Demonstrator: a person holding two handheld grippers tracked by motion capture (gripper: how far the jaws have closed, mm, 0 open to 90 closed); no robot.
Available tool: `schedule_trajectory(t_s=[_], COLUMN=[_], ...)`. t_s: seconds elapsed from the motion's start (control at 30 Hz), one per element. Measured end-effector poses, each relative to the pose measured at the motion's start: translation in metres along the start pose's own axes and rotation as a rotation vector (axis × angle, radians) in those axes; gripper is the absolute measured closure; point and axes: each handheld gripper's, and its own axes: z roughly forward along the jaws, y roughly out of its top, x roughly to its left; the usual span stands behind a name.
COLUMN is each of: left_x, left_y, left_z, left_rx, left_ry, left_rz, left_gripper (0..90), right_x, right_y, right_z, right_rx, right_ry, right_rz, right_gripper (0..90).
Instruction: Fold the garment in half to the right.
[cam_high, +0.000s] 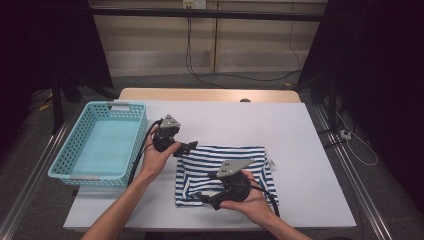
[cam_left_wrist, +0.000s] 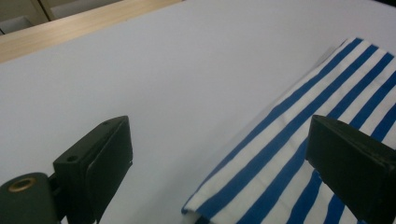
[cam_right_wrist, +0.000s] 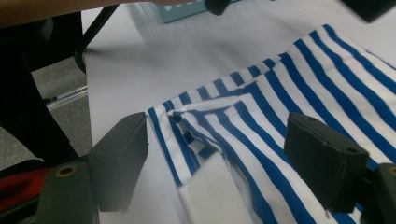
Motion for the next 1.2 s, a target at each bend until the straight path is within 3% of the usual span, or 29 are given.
schedule_trajectory(t_s=[0.33, 0.47, 0.6, 0.63, 0.67, 0.73, 0.8, 0.87, 0.93, 1.0, 1.07, 1.1, 1.13, 1.17, 1.2], left_x=[-0.001, 0.000, 0.003, 0.002, 0.004, 0.005, 0.006, 0.007, 0.008, 0.007, 0.008, 0.011, 0.010, 0.011, 0.011], left_y=[-0.006, -0.007, -0.010, -0.011, -0.011, -0.012, -0.012, -0.012, -0.012, -0.013, -0.013, -0.013, -0.014, -0.014, -0.014], left_z=[0.001, 0.000, -0.001, -0.001, -0.001, -0.002, -0.002, -0.002, -0.002, -0.001, -0.001, -0.002, -0.001, -0.002, -0.002], left_rx=[0.017, 0.034, 0.037, 0.033, 0.037, 0.033, 0.033, 0.028, 0.033, 0.033, 0.038, 0.065, 0.055, 0.057, 0.050], left_ry=[-0.016, -0.019, -0.015, -0.014, -0.004, -0.004, -0.002, 0.000, 0.002, 0.005, 0.013, 0.018, 0.020, 0.025, 0.031], left_rz=[-0.012, 0.008, 0.001, -0.024, -0.009, -0.017, -0.013, -0.025, -0.014, -0.033, -0.021, -0.001, -0.015, -0.001, -0.013], left_gripper=[7.5, 7.4, 7.5, 7.5, 7.4, 7.4, 7.5, 7.5, 7.5, 7.5, 7.6, 7.7, 7.6, 7.7, 7.7], right_x=[0.016, 0.020, 0.022, 0.023, 0.023, 0.027, 0.027, 0.029, 0.028, 0.029, 0.029, 0.032, 0.033, 0.035, 0.036], right_y=[0.009, 0.007, 0.001, 0.001, 0.000, 0.001, 0.001, 0.002, 0.003, 0.003, 0.003, 0.004, 0.004, 0.004, 0.004], right_z=[0.039, 0.049, 0.054, 0.056, 0.057, 0.059, 0.060, 0.061, 0.064, 0.066, 0.067, 0.070, 0.071, 0.072, 0.072], right_rx=[0.081, 0.123, 0.134, 0.137, 0.136, 0.138, 0.135, 0.137, 0.131, 0.127, 0.122, 0.117, 0.118, 0.118, 0.125], right_ry=[0.085, 0.082, 0.062, 0.056, 0.050, 0.030, 0.025, 0.012, 0.019, 0.017, 0.021, 0.010, 0.004, 0.011, 0.002], right_rz=[-0.014, -0.034, -0.026, -0.037, -0.045, -0.031, -0.053, -0.031, -0.036, -0.024, -0.033, -0.044, -0.040, -0.026, -0.041], right_gripper=[40.1, 43.7, 46.7, 46.6, 45.8, 45.9, 45.3, 44.9, 43.9, 43.7, 43.0, 42.7, 42.3, 41.5, 41.9])
